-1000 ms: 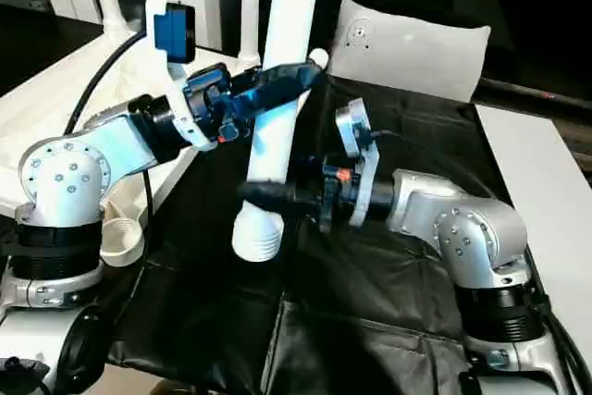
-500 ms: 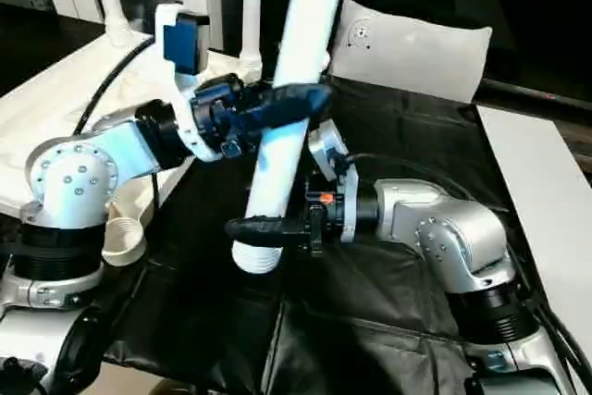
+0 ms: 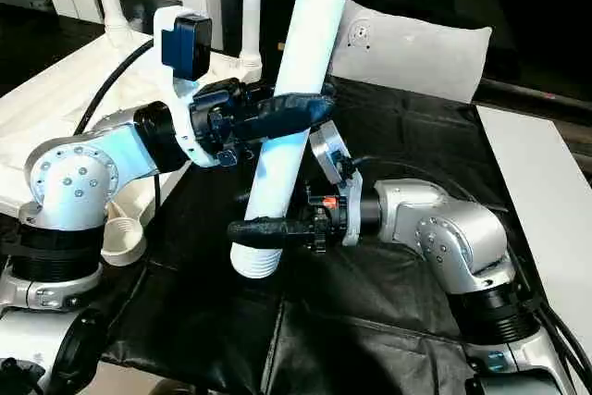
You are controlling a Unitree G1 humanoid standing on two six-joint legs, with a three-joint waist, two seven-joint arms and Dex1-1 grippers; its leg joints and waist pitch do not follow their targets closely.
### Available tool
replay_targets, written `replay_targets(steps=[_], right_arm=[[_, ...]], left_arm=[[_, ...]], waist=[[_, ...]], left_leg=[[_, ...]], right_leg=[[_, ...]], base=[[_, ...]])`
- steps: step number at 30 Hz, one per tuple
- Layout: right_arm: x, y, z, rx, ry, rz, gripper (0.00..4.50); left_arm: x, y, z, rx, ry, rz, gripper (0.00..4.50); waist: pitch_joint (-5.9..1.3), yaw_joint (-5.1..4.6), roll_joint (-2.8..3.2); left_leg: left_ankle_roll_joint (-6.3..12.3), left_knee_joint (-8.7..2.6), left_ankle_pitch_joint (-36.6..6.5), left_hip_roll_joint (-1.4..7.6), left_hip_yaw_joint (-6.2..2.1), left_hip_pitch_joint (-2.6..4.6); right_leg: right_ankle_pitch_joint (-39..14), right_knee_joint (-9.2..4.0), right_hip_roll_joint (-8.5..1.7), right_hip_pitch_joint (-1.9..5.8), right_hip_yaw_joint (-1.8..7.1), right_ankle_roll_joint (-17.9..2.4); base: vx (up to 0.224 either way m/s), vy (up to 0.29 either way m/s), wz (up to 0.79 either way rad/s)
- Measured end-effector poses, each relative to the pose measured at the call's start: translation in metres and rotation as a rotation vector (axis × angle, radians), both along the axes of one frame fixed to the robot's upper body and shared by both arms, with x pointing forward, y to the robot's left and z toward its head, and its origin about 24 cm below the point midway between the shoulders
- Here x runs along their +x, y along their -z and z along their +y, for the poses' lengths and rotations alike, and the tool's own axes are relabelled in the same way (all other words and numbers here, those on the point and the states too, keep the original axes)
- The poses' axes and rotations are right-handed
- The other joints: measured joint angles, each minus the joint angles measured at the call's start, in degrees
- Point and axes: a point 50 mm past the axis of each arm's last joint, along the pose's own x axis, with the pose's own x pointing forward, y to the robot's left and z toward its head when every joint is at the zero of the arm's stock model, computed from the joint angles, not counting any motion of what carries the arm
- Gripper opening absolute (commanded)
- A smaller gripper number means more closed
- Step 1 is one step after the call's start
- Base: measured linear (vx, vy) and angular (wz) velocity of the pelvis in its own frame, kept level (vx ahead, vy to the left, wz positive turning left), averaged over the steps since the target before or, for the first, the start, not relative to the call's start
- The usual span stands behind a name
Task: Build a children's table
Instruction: Pick table leg
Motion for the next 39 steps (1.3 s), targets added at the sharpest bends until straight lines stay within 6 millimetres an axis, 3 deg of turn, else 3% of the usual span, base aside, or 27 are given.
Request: replay_targets(steps=[6, 19, 21, 25, 29, 31, 34, 35, 39], right_arm=[[0.000, 0.001, -0.001, 0.001, 0.003, 0.005, 2.06], [0.000, 0.002, -0.001, 0.001, 0.001, 0.001, 2.00], [0.000, 0.002, -0.001, 0.002, -0.002, 0.003, 1.99], [0.000, 0.002, 0.001, 0.006, 0.006, -0.005, 1.95], [0.001, 0.002, 0.003, 0.021, 0.014, -0.016, 1.93], [0.002, 0.001, 0.005, 0.033, 0.023, -0.021, 1.93], [0.004, 0.003, 0.007, 0.054, 0.057, -0.020, 1.93], [0.006, 0.003, 0.008, 0.062, 0.074, -0.025, 1.93], [0.016, 0.002, 0.012, 0.122, 0.219, -0.053, 1.93]], left_arm=[[0.000, 0.001, -0.001, 0.003, -0.004, 0.002, 1.79], [0.001, 0.001, 0.000, 0.009, -0.018, 0.020, 1.79], [0.001, 0.002, -0.001, 0.013, -0.018, 0.034, 2.35], [0.001, -0.001, -0.002, -0.015, -0.033, 0.027, 2.84], [-0.001, -0.006, -0.003, -0.035, -0.038, -0.006, 3.02], [-0.001, -0.009, -0.005, -0.093, -0.075, -0.012, 3.31], [0.000, -0.018, -0.007, -0.203, -0.141, 0.004, 3.40], [-0.001, -0.020, -0.007, -0.224, -0.156, 0.012, 3.62], [0.002, -0.031, -0.001, -0.359, -0.260, 0.025, 3.70]], waist=[[0.00, -0.06, 0.00], [0.00, 0.00, 0.00], [0.00, 0.00, 0.00], [0.00, -0.04, 0.01], [0.00, 0.01, 0.01], [0.00, 0.03, 0.01], [-0.01, 0.00, 0.00], [-0.01, -0.02, 0.00], [-0.01, -0.18, -0.01]], left_leg=[[0.00, 0.00, 0.0, 0.00, 0.00, 0.01], [0.02, 0.00, 0.0, 0.00, 0.00, 0.00], [0.03, 0.00, 0.0, 0.00, 0.00, 0.00], [0.02, 0.00, 0.0, 0.01, 0.00, 0.01], [0.03, 0.00, 0.0, 0.00, 0.00, 0.00], [0.03, 0.01, 0.0, 0.00, 0.00, 0.00], [0.03, 0.01, 0.0, 0.01, 0.00, 0.01], [0.03, 0.01, 0.0, 0.01, 0.00, 0.02], [0.06, 0.01, 0.1, 0.04, 0.00, 0.00]], right_leg=[[0.0, 0.01, 0.00, 0.00, 0.00, 0.0], [0.0, 0.01, 0.00, 0.00, -0.01, 0.0], [0.0, 0.01, 0.00, 0.00, -0.01, 0.0], [0.0, 0.01, 0.00, 0.01, -0.01, -0.1], [0.0, 0.01, 0.00, 0.01, -0.01, -0.1], [0.0, 0.01, 0.00, 0.01, -0.01, -0.1], [0.1, 0.01, -0.01, 0.03, -0.02, -0.1], [0.1, 0.03, -0.01, 0.02, -0.03, -0.1], [0.1, 0.04, 0.00, 0.01, -0.06, -0.1]], base=[[0.000, 0.000, 0.00], [0.000, 0.000, 0.00], [0.000, 0.000, 0.00], [0.000, 0.000, 0.00], [0.000, 0.000, 0.00], [0.000, 0.000, 0.00], [0.000, 0.000, 0.00], [0.000, 0.000, 0.00], [0.000, 0.000, 0.00]])
